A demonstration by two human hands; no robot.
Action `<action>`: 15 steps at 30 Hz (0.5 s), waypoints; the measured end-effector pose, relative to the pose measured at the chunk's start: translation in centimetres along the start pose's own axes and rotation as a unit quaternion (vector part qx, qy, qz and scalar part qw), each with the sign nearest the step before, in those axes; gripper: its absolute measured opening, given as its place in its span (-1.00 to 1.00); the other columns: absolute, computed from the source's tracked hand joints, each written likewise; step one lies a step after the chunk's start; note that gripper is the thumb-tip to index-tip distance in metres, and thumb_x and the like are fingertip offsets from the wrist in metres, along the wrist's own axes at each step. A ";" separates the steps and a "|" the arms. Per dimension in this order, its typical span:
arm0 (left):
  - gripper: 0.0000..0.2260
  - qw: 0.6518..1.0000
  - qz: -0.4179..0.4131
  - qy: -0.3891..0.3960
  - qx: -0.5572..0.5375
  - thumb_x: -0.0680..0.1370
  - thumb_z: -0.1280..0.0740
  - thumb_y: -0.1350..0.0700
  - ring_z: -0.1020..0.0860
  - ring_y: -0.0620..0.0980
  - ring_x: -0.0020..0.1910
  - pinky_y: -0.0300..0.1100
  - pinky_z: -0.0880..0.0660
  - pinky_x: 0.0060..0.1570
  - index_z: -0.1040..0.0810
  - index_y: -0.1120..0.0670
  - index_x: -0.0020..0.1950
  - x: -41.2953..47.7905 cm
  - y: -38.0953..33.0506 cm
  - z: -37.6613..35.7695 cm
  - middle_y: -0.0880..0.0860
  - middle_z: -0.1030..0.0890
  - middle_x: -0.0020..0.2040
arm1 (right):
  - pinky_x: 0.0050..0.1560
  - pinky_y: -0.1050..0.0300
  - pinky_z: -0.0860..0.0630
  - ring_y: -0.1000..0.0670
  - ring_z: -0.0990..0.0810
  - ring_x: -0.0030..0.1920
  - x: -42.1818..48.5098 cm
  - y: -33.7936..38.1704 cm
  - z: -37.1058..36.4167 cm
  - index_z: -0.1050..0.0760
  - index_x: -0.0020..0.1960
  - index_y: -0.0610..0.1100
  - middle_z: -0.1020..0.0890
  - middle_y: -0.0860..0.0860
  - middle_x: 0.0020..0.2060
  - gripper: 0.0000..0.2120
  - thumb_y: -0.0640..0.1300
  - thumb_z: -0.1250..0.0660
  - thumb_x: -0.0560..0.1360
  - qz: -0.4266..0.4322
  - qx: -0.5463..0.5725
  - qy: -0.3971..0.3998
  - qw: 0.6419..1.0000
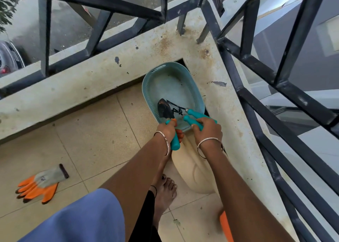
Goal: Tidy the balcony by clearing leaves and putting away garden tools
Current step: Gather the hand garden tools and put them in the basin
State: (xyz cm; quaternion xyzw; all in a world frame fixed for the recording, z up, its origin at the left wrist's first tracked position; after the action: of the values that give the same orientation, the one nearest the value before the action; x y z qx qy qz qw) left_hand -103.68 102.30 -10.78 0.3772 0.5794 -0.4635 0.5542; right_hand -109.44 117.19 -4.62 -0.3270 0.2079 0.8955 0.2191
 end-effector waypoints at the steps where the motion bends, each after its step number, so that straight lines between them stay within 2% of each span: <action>1: -0.83 1.000 0.003 0.003 0.003 0.67 -0.16 0.08 -0.47 -0.08 -0.64 -0.25 -0.40 -0.54 -0.43 0.16 0.00 -0.2 0.1 -0.2 0.11 -0.51 -0.34 | 0.16 0.10 -0.42 -0.11 -0.53 0.22 0.0 0.1 0.2 -0.52 0.31 -0.12 -0.60 -0.08 0.21 -0.65 -0.04 -0.31 0.57 0.005 0.003 -0.006 1.000; 7: -0.86 0.999 -0.016 -0.033 -0.015 0.65 -0.16 0.15 -0.39 -0.07 -0.68 -0.29 -0.37 -0.54 -0.41 0.18 0.13 -0.2 0.6 -0.3 0.12 -0.49 -0.38 | 0.11 0.09 -0.46 -0.13 -0.57 0.14 0.1 -0.5 0.7 -0.54 0.26 -0.12 -0.64 -0.09 0.13 -0.68 -0.05 -0.36 0.55 0.014 0.067 -0.047 0.997; 13: -0.84 0.999 -0.007 -0.036 -0.034 0.64 -0.17 0.11 -0.44 0.04 -0.49 -0.21 -0.41 -0.43 -0.42 0.19 0.09 -0.2 2.3 -0.5 0.13 -0.52 -0.44 | 0.10 0.11 -0.48 -0.09 -0.62 0.08 0.1 -1.0 0.5 -0.55 0.17 -0.10 -0.67 -0.05 0.07 -0.73 -0.12 -0.44 0.49 0.034 0.093 -0.053 0.994; 15: -0.85 0.999 0.002 -0.028 -0.027 0.65 -0.18 0.13 -0.42 0.03 -0.50 -0.23 -0.40 -0.47 -0.43 0.19 0.12 -0.3 2.4 -0.7 0.14 -0.49 -0.40 | 0.11 0.10 -0.49 -0.08 -0.62 0.06 0.3 -1.5 0.1 -0.56 0.14 -0.09 -0.67 -0.04 0.05 -0.72 -0.13 -0.48 0.45 0.025 0.089 -0.045 0.995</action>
State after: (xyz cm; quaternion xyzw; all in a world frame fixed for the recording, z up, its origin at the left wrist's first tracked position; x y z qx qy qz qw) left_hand -101.61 103.70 -10.77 0.3502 0.5752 -0.4571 0.5811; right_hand -108.91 118.56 -5.06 -0.2605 0.2849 0.8924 0.2336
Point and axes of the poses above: each hand's wrist, its own x-axis towards the middle knuckle, its own z-axis out of the back of the hand, y = z × x, the point moved 9 cm from there along x, towards the middle knuckle
